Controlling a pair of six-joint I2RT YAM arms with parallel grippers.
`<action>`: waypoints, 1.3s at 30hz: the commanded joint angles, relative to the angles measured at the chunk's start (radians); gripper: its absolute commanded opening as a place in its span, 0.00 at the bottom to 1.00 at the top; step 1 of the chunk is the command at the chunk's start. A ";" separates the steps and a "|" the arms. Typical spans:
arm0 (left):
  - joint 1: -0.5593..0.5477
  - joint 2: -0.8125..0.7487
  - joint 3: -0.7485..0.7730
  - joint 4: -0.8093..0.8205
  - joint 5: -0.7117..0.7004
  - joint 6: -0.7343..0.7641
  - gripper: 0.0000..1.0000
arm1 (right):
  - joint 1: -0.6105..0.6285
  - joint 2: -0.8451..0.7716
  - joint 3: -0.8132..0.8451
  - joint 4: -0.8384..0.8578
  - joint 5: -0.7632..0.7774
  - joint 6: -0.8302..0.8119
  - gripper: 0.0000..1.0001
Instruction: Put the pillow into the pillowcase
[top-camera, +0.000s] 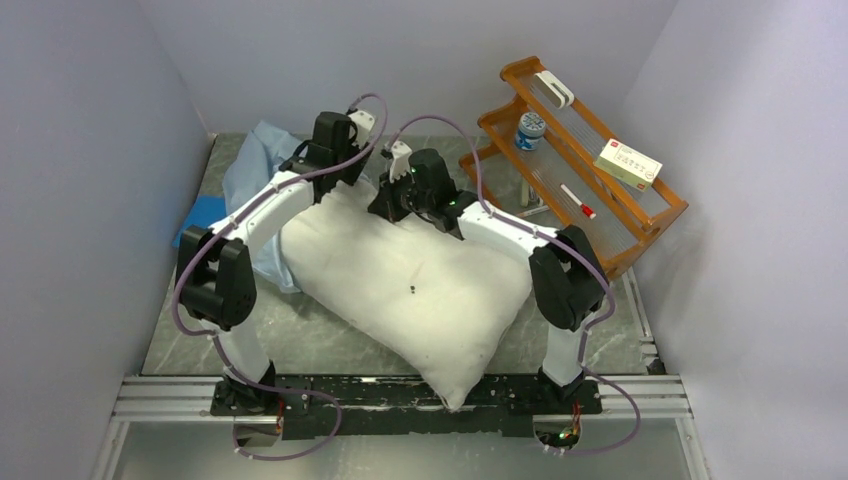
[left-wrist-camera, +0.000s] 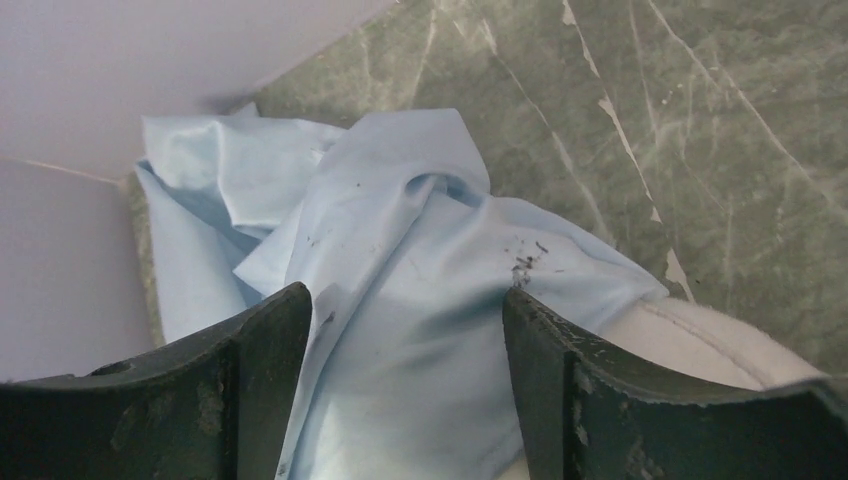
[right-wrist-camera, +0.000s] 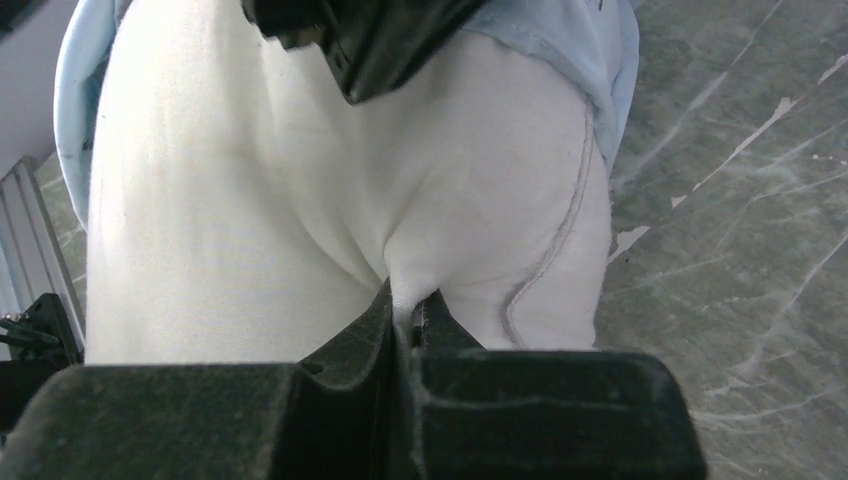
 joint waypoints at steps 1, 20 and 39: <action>-0.051 -0.064 -0.035 0.154 -0.161 0.056 0.75 | 0.046 -0.028 -0.012 0.009 -0.045 0.023 0.00; 0.003 0.046 0.055 0.018 -0.137 0.102 0.64 | 0.051 -0.040 -0.007 0.022 -0.031 0.042 0.00; -0.029 0.091 0.145 -0.051 -0.089 0.079 0.05 | 0.063 -0.055 -0.102 0.188 -0.015 0.151 0.00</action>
